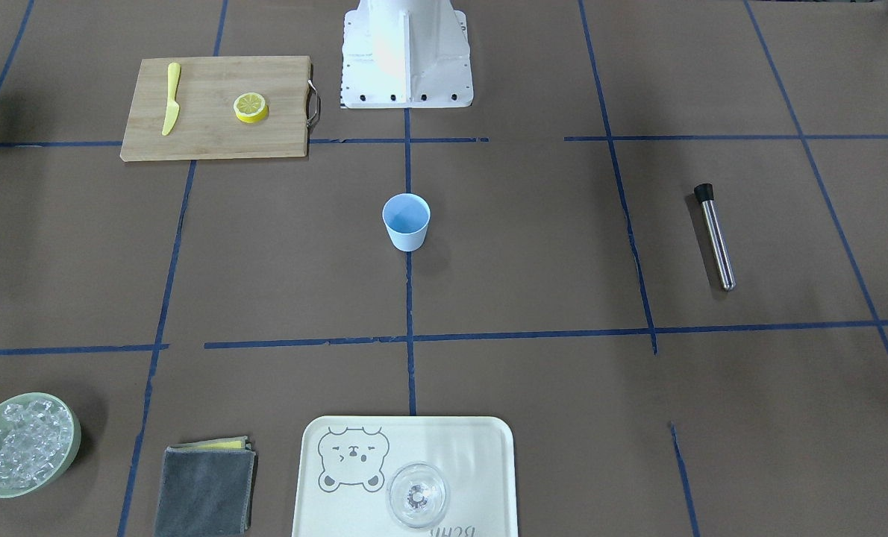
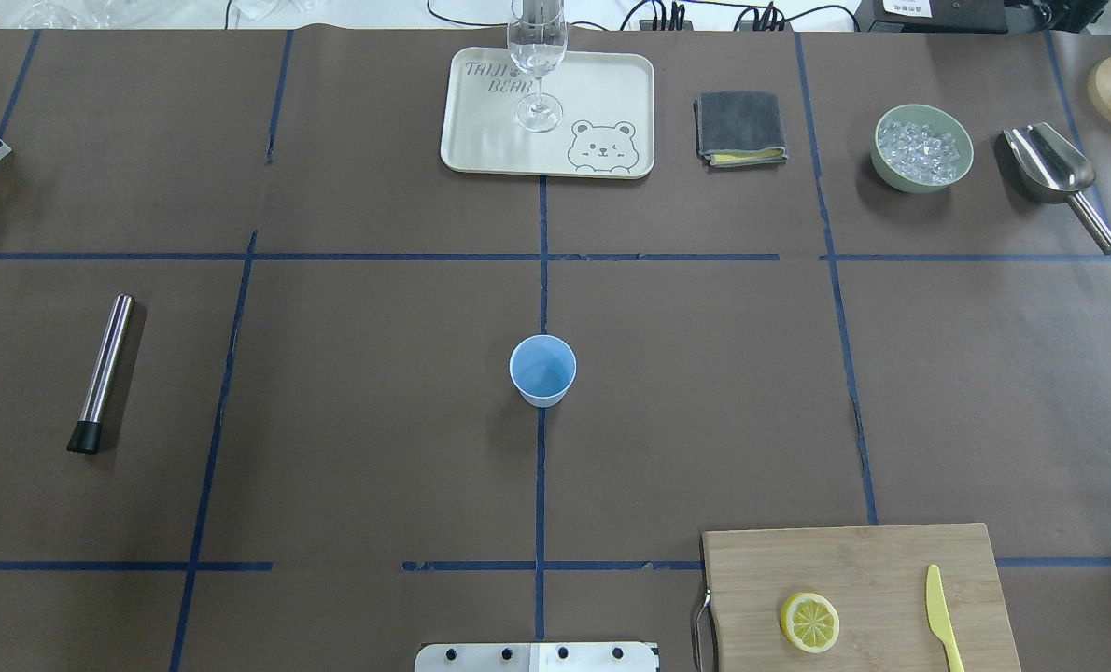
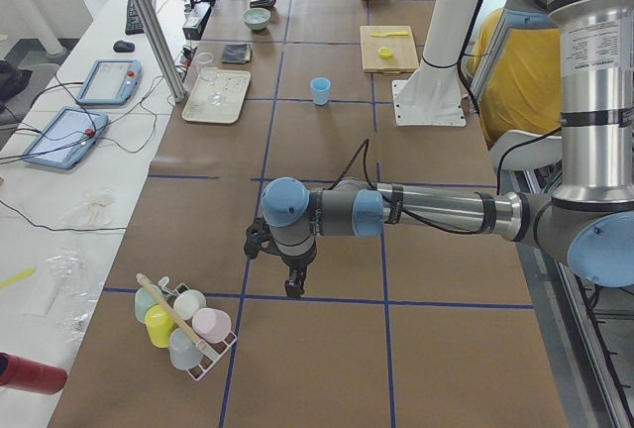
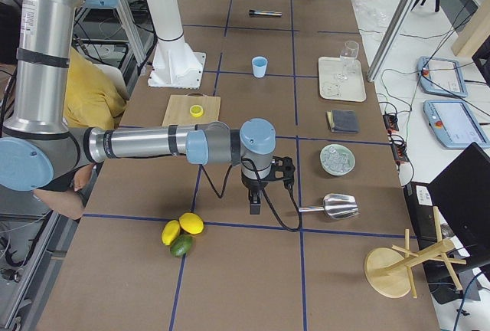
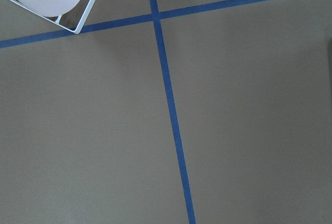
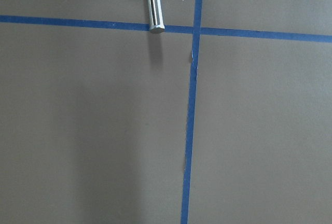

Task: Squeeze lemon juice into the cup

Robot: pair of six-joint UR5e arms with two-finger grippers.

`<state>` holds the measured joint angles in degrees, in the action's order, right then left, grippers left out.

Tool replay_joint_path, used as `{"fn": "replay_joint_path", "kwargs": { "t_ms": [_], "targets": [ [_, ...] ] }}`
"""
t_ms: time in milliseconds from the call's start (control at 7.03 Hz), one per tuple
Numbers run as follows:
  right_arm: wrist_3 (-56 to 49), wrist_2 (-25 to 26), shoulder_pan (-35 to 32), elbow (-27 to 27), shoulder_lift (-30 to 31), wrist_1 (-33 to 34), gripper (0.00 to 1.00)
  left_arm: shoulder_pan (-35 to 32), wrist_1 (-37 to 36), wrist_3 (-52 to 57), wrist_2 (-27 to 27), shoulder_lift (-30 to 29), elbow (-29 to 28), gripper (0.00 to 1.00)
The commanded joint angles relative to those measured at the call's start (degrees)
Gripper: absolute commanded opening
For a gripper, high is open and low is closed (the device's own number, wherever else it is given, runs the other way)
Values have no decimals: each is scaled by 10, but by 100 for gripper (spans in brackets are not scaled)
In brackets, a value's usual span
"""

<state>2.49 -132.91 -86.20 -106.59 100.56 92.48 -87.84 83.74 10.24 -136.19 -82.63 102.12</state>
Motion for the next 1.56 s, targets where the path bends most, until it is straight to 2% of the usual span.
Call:
{"fn": "replay_joint_path", "kwargs": {
  "t_ms": [0,569,711,1423],
  "targets": [
    [2,-2,0,1,0,0,100,-1,9,10,0,4,13,100],
    [1,-43,0,4,4,-1,100,-1,-1,12,0,-3,14,100],
    [1,-71,0,7,5,1,100,-1,1,12,0,0,17,100],
    [8,-72,0,5,7,-2,100,-1,2,14,0,3,18,100]
  ]
}}
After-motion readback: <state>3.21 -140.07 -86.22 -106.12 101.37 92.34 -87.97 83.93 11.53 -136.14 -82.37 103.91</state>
